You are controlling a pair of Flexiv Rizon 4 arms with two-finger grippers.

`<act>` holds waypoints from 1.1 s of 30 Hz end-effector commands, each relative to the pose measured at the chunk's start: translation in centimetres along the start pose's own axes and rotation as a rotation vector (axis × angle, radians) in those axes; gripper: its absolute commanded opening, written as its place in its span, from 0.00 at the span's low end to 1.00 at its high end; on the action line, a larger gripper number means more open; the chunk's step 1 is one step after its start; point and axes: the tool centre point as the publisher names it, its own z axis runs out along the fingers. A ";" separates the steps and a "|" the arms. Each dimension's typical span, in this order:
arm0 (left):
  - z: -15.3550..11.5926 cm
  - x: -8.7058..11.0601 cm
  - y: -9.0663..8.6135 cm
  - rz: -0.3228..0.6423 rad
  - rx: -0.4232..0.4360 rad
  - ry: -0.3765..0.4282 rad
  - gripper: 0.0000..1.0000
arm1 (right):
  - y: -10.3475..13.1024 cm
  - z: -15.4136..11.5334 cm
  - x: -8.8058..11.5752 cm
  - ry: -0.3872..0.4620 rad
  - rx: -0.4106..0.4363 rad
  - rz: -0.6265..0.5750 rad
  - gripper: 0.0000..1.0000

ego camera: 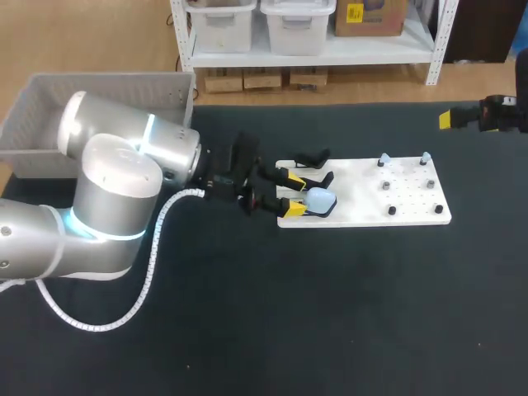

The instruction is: Pick up each earbud case from the left stands, insert the matching earbuds, close the lid, and place the case in the box.

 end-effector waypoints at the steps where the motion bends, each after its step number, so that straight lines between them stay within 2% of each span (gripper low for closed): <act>1: 0.5 0.0 0.4 0.000 0.012 0.003 0.59 | 0.0 0.0 0.0 0.001 0.001 0.000 1.00; 8: 1.0 0.3 0.3 -0.010 0.027 0.003 0.60 | 0.0 0.0 0.0 0.001 0.001 0.000 1.00; 21: 1.2 0.3 0.3 -0.010 0.039 0.003 0.49 | 0.0 0.0 0.0 0.001 0.001 0.000 1.00; 33: 1.7 0.3 0.2 -0.014 0.055 0.005 0.47 | 0.0 0.0 0.0 0.001 0.001 0.000 1.00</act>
